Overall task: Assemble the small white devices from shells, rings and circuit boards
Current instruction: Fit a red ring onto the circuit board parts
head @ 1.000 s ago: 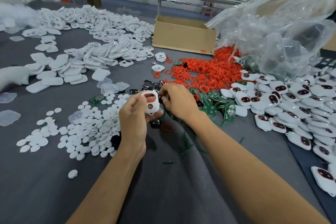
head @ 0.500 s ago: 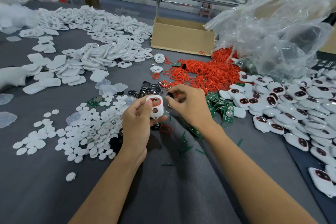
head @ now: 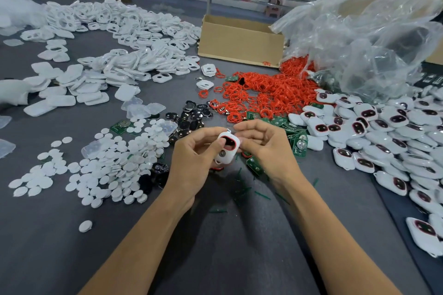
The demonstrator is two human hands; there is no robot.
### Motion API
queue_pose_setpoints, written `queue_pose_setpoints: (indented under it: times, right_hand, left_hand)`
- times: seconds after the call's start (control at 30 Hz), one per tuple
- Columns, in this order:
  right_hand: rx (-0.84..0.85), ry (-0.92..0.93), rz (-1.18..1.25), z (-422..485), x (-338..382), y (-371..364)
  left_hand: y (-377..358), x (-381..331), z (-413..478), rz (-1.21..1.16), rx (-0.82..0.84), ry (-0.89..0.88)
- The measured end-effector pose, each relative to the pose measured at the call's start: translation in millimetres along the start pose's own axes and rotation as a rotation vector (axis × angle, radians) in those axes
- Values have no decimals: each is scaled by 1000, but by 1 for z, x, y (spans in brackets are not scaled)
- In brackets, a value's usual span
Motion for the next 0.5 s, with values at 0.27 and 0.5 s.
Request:
queue_pose_setpoints:
  times: [0.27, 0.5]
  right_hand:
    - [88, -49, 117, -4, -5, -8]
    - [32, 16, 18, -6, 2, -7]
  left_hand:
    - [3, 2, 2, 68, -37, -28]
    - [0, 13, 0, 11, -21, 62]
Point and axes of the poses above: each hand's wrist, its own z-axis towards the middle knuckle, its own y-axis out of the back of the hand, x = y × z, the point moved 9 cm from there along z, towards the middle knuckle, and after that the axes turned 11 degrees about -y, right-handed, at the moved point
